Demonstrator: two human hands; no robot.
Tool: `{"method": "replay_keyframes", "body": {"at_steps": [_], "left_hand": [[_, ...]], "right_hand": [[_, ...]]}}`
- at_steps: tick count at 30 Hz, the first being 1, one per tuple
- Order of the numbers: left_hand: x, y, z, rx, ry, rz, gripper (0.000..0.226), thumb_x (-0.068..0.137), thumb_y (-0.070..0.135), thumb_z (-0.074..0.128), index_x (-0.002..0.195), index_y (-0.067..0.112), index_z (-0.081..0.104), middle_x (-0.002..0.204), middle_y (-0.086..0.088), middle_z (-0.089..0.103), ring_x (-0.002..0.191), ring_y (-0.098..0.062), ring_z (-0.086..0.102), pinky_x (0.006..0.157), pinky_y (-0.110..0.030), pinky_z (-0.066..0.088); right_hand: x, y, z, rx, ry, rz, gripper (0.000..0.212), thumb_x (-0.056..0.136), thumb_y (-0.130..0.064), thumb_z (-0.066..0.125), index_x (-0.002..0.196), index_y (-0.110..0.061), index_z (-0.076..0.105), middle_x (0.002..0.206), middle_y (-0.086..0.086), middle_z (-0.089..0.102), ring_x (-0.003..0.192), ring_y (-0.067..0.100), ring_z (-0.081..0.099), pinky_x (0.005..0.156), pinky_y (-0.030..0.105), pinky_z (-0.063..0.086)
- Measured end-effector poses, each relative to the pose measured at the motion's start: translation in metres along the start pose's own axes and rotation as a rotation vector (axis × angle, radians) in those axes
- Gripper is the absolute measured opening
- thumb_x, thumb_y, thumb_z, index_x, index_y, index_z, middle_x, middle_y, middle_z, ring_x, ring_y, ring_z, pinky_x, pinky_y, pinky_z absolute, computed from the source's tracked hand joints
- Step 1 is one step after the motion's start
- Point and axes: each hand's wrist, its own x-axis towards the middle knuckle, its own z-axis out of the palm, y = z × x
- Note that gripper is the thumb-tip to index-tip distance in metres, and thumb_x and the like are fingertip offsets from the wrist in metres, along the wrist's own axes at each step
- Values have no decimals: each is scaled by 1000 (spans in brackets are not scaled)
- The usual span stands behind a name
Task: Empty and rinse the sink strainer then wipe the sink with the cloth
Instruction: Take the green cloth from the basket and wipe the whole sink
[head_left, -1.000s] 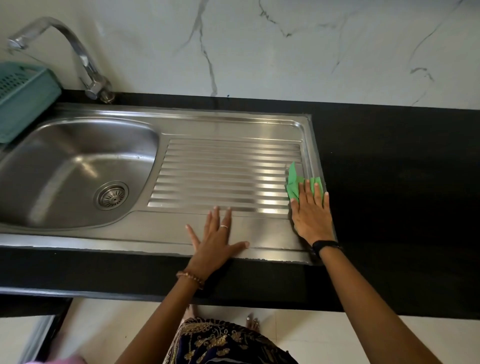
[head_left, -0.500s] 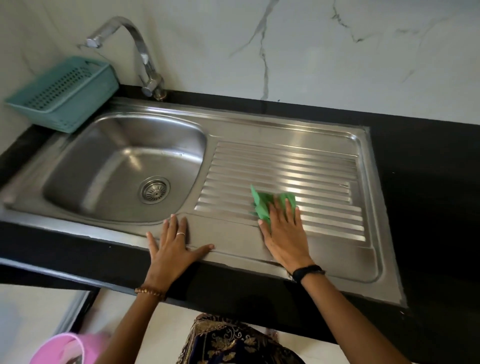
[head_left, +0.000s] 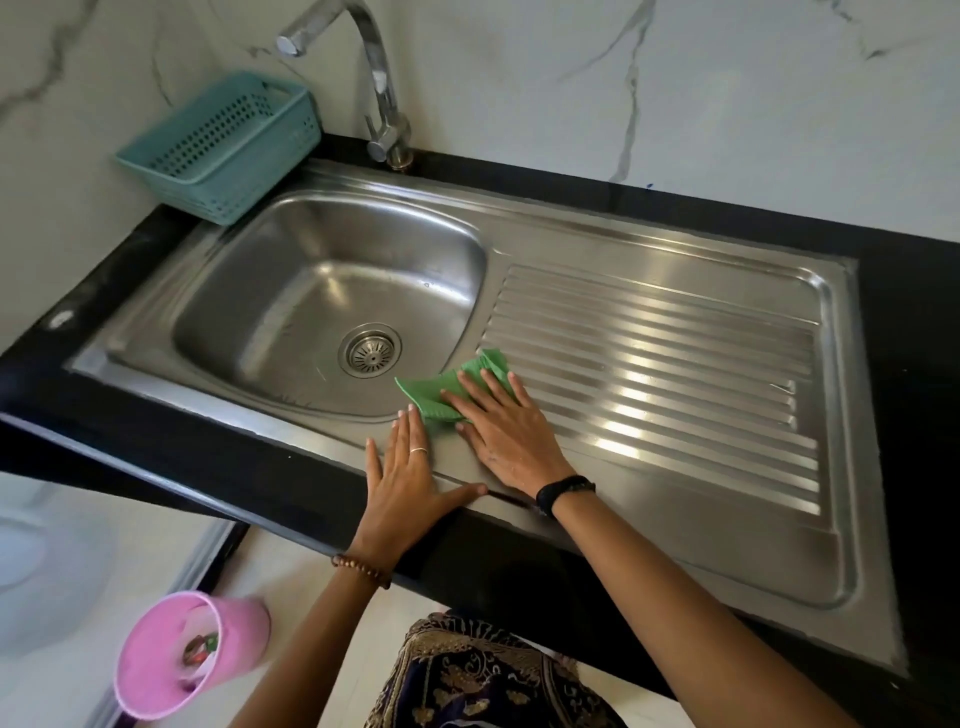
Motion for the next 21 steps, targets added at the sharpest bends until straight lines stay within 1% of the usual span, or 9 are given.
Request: {"method": "replay_keyframes", "body": {"at_steps": [4, 7, 10, 12, 14, 16, 18, 21], "left_hand": [[-7, 8, 6, -46, 5, 45, 120, 67, 76, 50, 144, 15, -20, 156, -3, -16, 136, -6, -21, 111, -43, -21], [-15, 32, 18, -97, -36, 133, 116, 62, 81, 42, 138, 26, -26, 152, 6, -19, 136, -5, -21, 110, -44, -21], [-24, 73, 33, -91, -125, 260, 106, 60, 85, 33, 131, 38, -29, 148, 8, -24, 137, -10, -20, 109, -44, -19], [-33, 102, 44, -43, -170, 374, 95, 64, 84, 30, 129, 47, -29, 147, 10, -27, 136, -11, -22, 107, -45, -19], [-41, 126, 54, -7, -213, 472, 86, 73, 77, 34, 128, 51, -26, 145, 12, -28, 137, -12, -23, 106, -46, -20], [-49, 143, 62, 27, -272, 536, 81, 79, 70, 39, 130, 51, -22, 145, 13, -28, 140, -14, -21, 108, -48, -20], [-54, 150, 68, 81, -341, 551, 79, 82, 67, 38, 133, 48, -19, 152, 9, -23, 142, -18, -18, 109, -51, -18], [-58, 149, 73, 248, -359, 575, 76, 84, 67, 32, 139, 44, -16, 156, 1, -18, 143, -22, -18, 110, -54, -16]], "right_hand": [[-40, 9, -1, 68, 37, 101, 48, 100, -35, 28, 147, -24, 21, 158, 1, 19, 147, 22, 11, 118, 41, -4], [-88, 27, -3, 81, 65, 239, 48, 100, -36, 27, 147, -23, 23, 157, 3, 23, 146, 24, 15, 120, 44, 2], [-138, 55, -8, 72, 80, 398, 50, 100, -38, 25, 148, -26, 14, 158, 1, 16, 147, 23, 10, 121, 43, 4], [-166, 74, -13, 83, 90, 477, 51, 101, -37, 23, 148, -27, 9, 159, -1, 10, 147, 21, 5, 120, 40, 1], [-188, 92, -17, 113, 93, 545, 50, 101, -34, 23, 148, -26, 9, 159, -1, 7, 147, 21, 1, 119, 40, -1], [-210, 108, -23, 146, 101, 626, 49, 101, -29, 25, 148, -24, 12, 159, 0, 6, 147, 22, 0, 120, 43, 0], [-229, 120, -28, 157, 128, 697, 49, 101, -20, 28, 148, -23, 15, 159, 2, 8, 147, 25, 2, 120, 45, 1], [-241, 123, -29, 61, 164, 722, 58, 96, -2, 30, 148, -22, 15, 159, 5, 7, 147, 25, 0, 120, 42, -2]]}}
